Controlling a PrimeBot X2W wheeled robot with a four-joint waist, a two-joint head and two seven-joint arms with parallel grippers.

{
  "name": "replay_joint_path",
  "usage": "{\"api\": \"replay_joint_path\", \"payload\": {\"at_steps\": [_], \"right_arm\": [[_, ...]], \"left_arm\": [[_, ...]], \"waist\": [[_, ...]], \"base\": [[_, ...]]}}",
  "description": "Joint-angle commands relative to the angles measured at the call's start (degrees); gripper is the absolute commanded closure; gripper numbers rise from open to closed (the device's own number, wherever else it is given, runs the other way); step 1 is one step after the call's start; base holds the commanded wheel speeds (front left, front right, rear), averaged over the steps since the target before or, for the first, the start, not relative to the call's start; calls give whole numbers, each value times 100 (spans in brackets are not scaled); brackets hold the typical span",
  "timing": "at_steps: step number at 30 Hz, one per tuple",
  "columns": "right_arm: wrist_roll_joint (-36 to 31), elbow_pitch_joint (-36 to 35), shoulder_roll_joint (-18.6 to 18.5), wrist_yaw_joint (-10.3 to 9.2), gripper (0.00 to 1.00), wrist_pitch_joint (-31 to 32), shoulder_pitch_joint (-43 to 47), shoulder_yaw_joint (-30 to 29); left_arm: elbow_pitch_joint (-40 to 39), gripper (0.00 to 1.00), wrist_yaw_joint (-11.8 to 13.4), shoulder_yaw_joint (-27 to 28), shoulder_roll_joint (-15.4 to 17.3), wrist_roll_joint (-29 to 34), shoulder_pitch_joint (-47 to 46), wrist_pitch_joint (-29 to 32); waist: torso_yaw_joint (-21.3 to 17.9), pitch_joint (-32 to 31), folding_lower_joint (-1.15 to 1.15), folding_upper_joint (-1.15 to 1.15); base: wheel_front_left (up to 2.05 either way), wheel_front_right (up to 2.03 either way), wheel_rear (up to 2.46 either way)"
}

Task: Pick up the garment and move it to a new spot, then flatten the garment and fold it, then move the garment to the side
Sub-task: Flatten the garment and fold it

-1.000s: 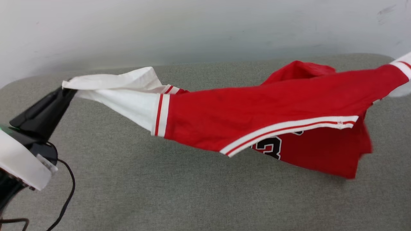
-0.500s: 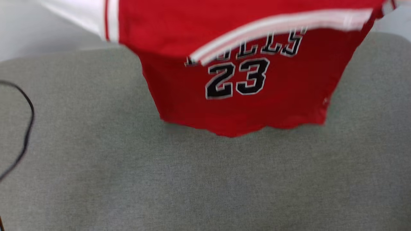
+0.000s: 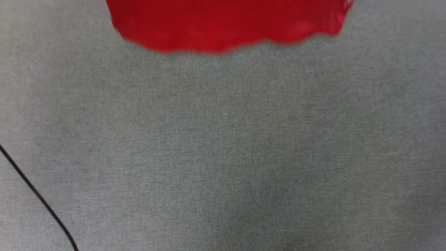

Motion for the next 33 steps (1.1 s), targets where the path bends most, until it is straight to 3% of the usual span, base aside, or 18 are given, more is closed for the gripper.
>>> {"api": "replay_joint_path", "payload": {"at_steps": [1, 8, 15, 24, 33], "right_arm": [[-124, 182, 71, -4, 100, -194, -288, 12], [-613, 1238, 361, -4, 100, -1132, -1244, 43], [-828, 2000, 558, -4, 100, -1602, -1241, 198], [-478, 2523, 364, -4, 100, -1838, 143, 575], [321, 2278, -52, -4, 100, -1376, 2509, 928]], "left_arm": [[229, 100, -63, -40, -50, 120, -322, -169], [1411, 100, -311, -259, -362, 469, -1463, -1032], [2157, 100, -602, -482, -603, 572, -1474, -1530], [2739, 100, -879, -1027, -982, 644, 71, -2148], [2667, 100, -873, -1349, -938, 622, 2427, -2452]], "waist": [[35, 444, -2, 0], [109, 841, -2, 0], [183, 949, -2, 0], [360, 627, -2, 0], [426, -293, -2, 0]], "base": [[0, 0, 0], [0, 0, 0], [0, 0, 0], [0, 0, 0], [0, 0, 0]]}}
